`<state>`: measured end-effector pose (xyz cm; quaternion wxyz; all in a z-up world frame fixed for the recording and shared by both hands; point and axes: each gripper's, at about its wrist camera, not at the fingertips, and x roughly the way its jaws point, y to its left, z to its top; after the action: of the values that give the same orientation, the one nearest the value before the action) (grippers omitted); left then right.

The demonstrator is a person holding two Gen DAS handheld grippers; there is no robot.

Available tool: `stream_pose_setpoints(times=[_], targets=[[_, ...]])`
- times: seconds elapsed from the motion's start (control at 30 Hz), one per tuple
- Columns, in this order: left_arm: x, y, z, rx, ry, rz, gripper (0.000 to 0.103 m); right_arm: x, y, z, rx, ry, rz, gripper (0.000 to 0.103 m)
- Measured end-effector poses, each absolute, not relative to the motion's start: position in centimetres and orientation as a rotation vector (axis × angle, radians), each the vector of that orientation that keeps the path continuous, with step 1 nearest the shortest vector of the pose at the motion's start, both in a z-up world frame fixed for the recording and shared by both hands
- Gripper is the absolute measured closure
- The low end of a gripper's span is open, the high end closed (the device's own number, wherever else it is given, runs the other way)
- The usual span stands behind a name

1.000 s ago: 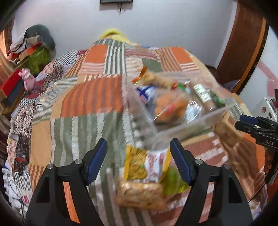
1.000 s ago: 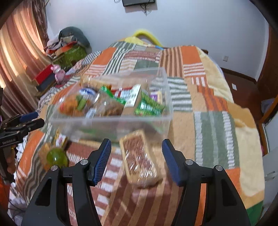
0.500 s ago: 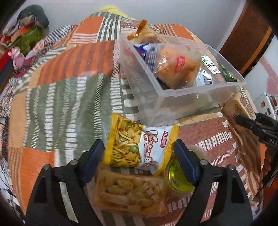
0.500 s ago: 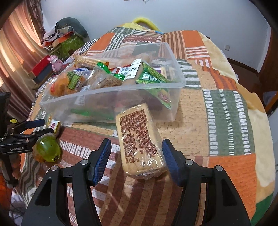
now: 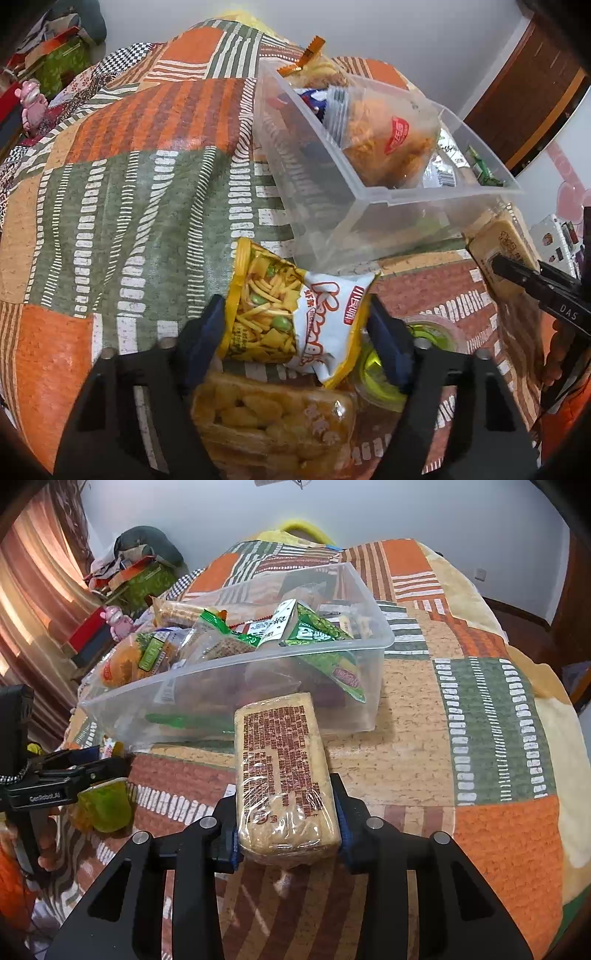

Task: Organize snacks
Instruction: 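Grasp the yellow-and-white snack bag with the left gripper while the right grasps the bread loaf pack, then carry both held snacks over the clear box and release them inside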

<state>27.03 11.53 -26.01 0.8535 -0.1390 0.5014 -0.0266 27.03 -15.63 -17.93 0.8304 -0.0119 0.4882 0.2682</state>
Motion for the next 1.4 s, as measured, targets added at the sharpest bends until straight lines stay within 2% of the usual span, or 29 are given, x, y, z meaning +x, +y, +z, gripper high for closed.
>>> stream_pose_setpoints(times=[0.3,0.67,1.0,1.4], targets=[[25.3,11.3,-24.4,-0.262,1.025,-0.013,0.043,25.7,-15.6,-16.2,-0.036,0.986,0.596,0.068],[22.8,10.7,-18.0,-0.229,0.878,0.003,0.043,25.0,-15.8,-13.5,-0.018,0.899,0.61,0.068],[25.5,9.3,-13.2,-0.18,0.756,-0.035,0.043,26.7,-14.4,-10.6,-0.012,0.797,0.619,0.068],[31.5,7.4,-12.0,-0.18,0.718,-0.07,0.043,31.1,-12.7,-9.3,0.001,0.74,0.603,0.068]])
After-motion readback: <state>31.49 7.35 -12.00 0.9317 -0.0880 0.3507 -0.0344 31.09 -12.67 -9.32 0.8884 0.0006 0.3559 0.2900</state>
